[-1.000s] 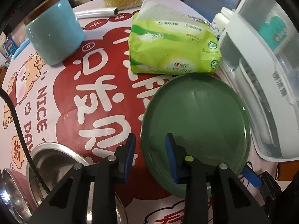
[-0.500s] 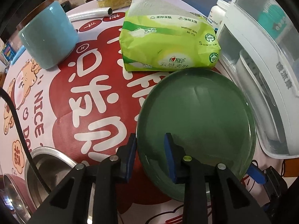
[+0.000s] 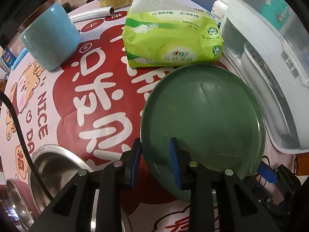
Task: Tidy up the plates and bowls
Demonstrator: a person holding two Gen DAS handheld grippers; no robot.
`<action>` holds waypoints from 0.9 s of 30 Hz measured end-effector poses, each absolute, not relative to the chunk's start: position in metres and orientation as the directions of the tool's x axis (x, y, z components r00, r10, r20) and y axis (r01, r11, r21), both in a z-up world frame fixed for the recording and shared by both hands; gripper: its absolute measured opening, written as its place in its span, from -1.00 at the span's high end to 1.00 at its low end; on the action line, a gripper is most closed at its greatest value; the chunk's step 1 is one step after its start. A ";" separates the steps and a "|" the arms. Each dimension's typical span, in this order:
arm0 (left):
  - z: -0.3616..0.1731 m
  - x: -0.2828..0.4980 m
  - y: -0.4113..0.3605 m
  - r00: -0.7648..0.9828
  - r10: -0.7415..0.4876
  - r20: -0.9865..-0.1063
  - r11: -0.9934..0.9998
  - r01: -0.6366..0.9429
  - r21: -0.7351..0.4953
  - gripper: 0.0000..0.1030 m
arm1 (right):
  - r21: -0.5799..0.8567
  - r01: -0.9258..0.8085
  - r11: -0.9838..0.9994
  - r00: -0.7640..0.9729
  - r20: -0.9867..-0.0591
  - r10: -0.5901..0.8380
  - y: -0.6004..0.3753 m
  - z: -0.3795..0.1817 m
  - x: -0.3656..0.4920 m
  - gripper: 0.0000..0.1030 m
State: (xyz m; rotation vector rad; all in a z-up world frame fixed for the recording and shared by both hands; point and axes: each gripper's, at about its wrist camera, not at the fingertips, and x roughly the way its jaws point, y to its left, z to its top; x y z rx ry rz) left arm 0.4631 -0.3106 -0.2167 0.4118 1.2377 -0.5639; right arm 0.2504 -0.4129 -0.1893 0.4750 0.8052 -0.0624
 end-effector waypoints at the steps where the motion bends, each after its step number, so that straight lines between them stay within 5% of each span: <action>1: -0.216 0.461 -0.311 0.223 -0.169 -0.960 0.792 0.610 0.002 0.47 | 0.391 0.231 0.891 0.696 -0.707 0.129 -0.414 -0.189 0.250 0.36; 27: -0.205 0.373 -0.289 0.193 -0.093 -0.977 0.809 0.586 0.039 0.47 | 0.441 0.242 0.864 0.644 -0.740 0.197 -0.434 -0.184 0.232 0.70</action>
